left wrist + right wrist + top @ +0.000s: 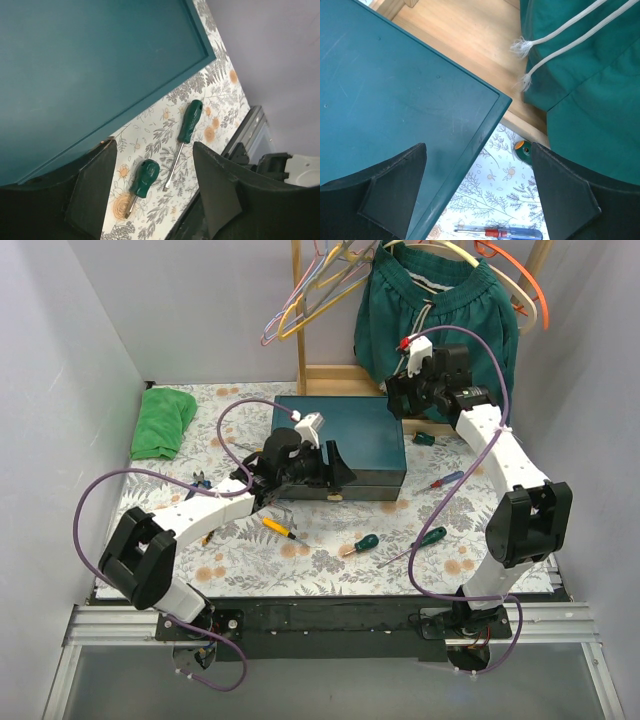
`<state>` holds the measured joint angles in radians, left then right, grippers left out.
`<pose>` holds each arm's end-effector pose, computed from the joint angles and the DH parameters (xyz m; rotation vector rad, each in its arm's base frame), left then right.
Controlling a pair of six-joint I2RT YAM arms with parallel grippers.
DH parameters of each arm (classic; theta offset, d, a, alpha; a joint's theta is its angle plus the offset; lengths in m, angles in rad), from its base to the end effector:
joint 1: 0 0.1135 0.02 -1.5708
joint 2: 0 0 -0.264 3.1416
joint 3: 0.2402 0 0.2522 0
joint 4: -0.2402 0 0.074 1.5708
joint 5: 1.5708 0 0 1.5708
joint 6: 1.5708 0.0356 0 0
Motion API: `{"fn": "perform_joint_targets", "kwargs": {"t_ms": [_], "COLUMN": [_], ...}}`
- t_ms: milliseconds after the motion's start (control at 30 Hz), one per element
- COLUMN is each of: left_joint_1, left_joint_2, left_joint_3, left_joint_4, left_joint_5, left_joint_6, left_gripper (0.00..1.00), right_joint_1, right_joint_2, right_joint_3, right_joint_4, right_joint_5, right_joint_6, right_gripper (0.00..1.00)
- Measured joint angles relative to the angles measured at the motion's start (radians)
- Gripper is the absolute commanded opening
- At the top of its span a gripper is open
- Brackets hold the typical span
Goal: Sort the tools into containers
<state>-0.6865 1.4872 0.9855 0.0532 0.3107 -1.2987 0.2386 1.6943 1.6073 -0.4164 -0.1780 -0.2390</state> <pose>0.2552 -0.2232 0.2646 -0.4910 2.3269 -1.4483 0.3845 0.1000 0.3614 -0.5950 1.9833 0.1843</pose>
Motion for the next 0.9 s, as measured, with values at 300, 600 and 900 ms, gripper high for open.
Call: {"fn": "perform_joint_targets", "kwargs": {"t_ms": [300,600,900], "left_joint_1": [-0.099,-0.105,-0.161], "left_joint_2": [-0.016,-0.061,-0.162], "left_joint_3": [0.048,0.087,-0.123], "left_joint_4": [-0.103,-0.227,-0.168], "left_joint_5": [0.07,0.096,0.018], "left_joint_6": [0.393,0.97,1.231], "left_gripper": [0.68,0.7,0.72], "right_joint_1": [0.0,0.0,0.0], "right_joint_2": [-0.014,-0.037,-0.069], "right_joint_3": [-0.02,-0.039,-0.048], "right_joint_4": [0.0,0.003,0.009], "right_joint_5": [0.001,0.013,0.074], "right_joint_6": [-0.023,-0.049,-0.104], "right_gripper": [0.94,0.94,0.95]}}
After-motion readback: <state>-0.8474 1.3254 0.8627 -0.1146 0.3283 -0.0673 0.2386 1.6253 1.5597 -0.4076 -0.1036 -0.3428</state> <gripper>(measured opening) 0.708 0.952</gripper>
